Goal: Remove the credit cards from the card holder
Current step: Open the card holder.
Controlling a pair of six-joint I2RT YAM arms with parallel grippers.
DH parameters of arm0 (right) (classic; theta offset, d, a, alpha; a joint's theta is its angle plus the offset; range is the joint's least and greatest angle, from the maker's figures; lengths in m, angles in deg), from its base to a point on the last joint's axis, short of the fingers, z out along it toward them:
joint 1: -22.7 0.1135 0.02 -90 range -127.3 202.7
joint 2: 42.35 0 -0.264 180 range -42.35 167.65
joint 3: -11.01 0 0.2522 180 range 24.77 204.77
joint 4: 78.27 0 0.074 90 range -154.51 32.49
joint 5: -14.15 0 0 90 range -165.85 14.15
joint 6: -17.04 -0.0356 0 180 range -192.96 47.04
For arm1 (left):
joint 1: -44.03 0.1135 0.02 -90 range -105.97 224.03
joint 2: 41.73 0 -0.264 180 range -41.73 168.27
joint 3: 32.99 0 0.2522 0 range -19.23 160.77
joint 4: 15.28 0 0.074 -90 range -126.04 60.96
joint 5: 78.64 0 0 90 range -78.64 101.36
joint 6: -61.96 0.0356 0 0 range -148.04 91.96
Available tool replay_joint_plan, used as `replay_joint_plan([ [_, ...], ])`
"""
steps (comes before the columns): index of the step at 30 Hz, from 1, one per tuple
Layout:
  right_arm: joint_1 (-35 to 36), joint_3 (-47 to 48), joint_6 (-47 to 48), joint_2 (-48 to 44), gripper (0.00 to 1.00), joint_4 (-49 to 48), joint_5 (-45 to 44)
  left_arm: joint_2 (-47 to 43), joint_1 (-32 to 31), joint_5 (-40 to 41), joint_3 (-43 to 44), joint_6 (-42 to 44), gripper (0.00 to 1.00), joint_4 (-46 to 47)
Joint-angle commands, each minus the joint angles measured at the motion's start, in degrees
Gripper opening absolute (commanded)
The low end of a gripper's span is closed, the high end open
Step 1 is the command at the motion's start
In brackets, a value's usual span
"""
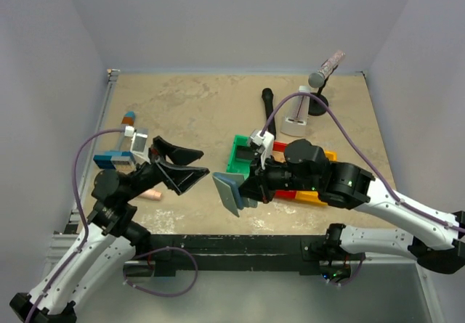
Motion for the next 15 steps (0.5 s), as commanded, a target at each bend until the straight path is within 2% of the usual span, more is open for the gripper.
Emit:
replay_joint_plan([
  [1, 0.22, 4.97, 1.58, 1.93, 0.0, 3.87, -5.27, 8.02, -0.01, -1.24, 1.29, 0.59, 0.87, -5.39],
  [5, 0.22, 7.25, 0.35, 4.3, 0.0, 6.42, -8.95, 6.82, -0.19, -0.56, -3.1, -2.92, 0.89, 0.22],
  [9, 0.22, 9.98, -0.79, 6.76, 0.0, 9.41, -12.65, 5.14, -0.28, -0.54, -3.63, -1.7, 0.93, -1.79],
  [10, 0.22, 10.59, -1.14, 7.81, 0.0, 10.11, -13.18, 5.31, -0.45, -1.16, -3.89, -1.87, 1.0, -1.27],
  [15, 0.22, 13.15, -3.17, 10.72, 0.0, 11.7, -15.03, 4.97, -2.56, -0.81, -5.82, -2.05, 1.0, 0.93],
])
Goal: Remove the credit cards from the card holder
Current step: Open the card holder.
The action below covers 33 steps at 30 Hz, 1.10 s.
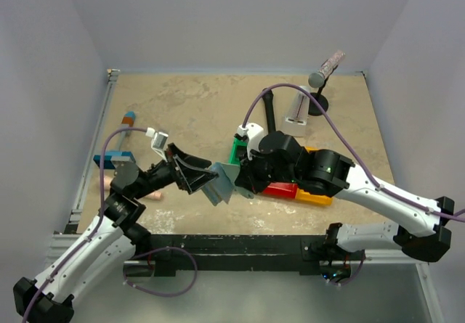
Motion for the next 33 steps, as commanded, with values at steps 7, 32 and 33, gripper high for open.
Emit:
replay_joint_plan([
  [7, 0.04, 2.63, -4.62, 0.98, 0.0, -2.83, -0.74, -1.0, -2.44, -1.71, -4.07, -0.58, 0.95, 4.99],
  [32, -8.65, -12.57, -14.73, -8.16, 0.0, -21.37, 15.86, -11.72, -2.52, -0.13, -5.74, 4.16, 0.77, -3.54],
  [33, -9.0, -12.93, -15.08, -8.34, 0.0, -21.72, 16.48, -12.08, -2.44, -0.05, -5.57, 4.25, 0.77, -3.54],
])
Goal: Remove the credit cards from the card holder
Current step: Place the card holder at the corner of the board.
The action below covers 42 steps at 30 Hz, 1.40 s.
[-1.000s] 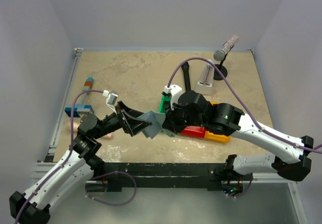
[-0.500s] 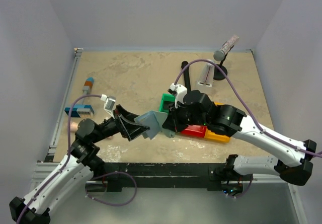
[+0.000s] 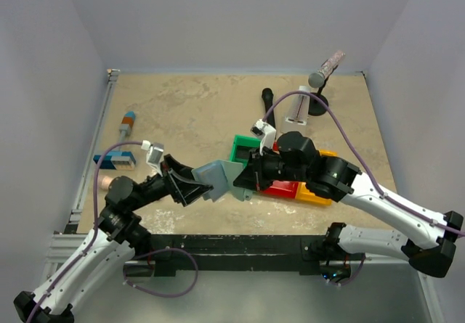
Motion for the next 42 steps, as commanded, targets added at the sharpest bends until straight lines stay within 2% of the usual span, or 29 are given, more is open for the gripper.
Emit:
replay_joint_plan([
  [1, -1.88, -1.74, -2.91, -2.44, 0.0, -8.59, 5.16, -2.04, -0.23, 0.04, -0.12, 1.34, 0.77, -0.48],
  [10, -4.08, -6.04, -5.46, -4.46, 0.0, -13.86, 8.68, -4.33, -0.23, 0.13, 0.23, 1.69, 0.77, -1.71],
  [18, -6.19, -9.47, -7.48, -5.87, 0.0, -18.0, 11.41, -6.09, -0.32, 0.48, 0.05, 2.4, 0.67, -2.32],
  [26, -6.63, -10.27, -7.66, -6.13, 0.0, -18.97, 12.37, -6.45, -0.32, 1.45, 0.31, 2.84, 0.51, -2.85],
  [31, -6.63, -10.35, -7.66, -6.31, 0.0, -19.32, 12.64, -5.83, -0.32, 1.98, 0.49, 3.54, 0.36, -3.64],
  [39, -6.63, -10.35, -7.04, -5.95, 0.0, -19.23, 12.99, -4.86, -0.23, 1.98, 1.19, 4.15, 0.37, -4.26],
  [40, -6.63, -10.18, -6.78, -5.87, 0.0, -18.97, 12.82, -4.69, -0.23, 1.98, 1.28, 4.24, 0.34, -4.35],
  [42, -6.63, -9.83, -6.25, -5.52, 0.0, -18.62, 12.81, -3.64, -0.23, 3.11, 1.98, 4.59, 0.21, -5.66],
])
